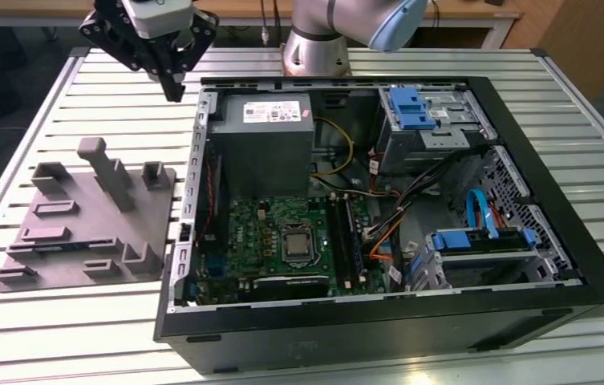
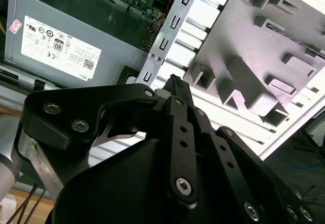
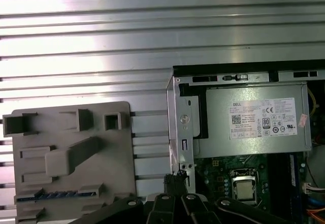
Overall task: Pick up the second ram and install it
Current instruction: 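Reach for the second ram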
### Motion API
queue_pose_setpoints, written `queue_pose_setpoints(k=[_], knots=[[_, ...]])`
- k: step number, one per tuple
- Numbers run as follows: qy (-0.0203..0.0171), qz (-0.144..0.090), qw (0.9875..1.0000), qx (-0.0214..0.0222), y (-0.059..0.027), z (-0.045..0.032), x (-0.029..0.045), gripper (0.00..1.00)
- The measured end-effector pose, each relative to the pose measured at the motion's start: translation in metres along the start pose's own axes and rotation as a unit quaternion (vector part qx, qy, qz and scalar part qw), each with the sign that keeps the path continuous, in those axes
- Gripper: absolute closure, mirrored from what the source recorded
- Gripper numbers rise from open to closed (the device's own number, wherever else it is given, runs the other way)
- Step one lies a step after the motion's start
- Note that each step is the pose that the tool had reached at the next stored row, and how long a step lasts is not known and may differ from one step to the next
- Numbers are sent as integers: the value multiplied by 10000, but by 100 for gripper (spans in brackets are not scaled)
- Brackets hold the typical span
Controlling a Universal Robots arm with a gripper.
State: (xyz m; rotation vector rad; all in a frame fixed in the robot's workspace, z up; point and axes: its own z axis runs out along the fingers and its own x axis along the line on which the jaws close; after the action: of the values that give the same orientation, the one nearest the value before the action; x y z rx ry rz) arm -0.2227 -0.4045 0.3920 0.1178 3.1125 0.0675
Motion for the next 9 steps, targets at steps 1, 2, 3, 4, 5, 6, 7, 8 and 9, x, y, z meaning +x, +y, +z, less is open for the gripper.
queue_pose_setpoints(k=[1, 2, 3, 4, 5, 6, 7, 8, 9], knots=[[0, 0, 10000, 0, -6, 0, 7, 89], [0, 0, 10000, 0, -14, 0, 15, 89], [0, 0, 10000, 0, -22, 0, 23, 89], [0, 0, 10000, 0, -30, 0, 31, 89], [0, 0, 10000, 0, -39, 0, 39, 89], [0, 0, 10000, 0, -48, -1, 48, 89], [0, 0, 10000, 0, -59, -1, 58, 89], [-1, 0, 10000, -1, -70, 0, 67, 89], [0, 0, 10000, -1, -81, -1, 76, 89]])
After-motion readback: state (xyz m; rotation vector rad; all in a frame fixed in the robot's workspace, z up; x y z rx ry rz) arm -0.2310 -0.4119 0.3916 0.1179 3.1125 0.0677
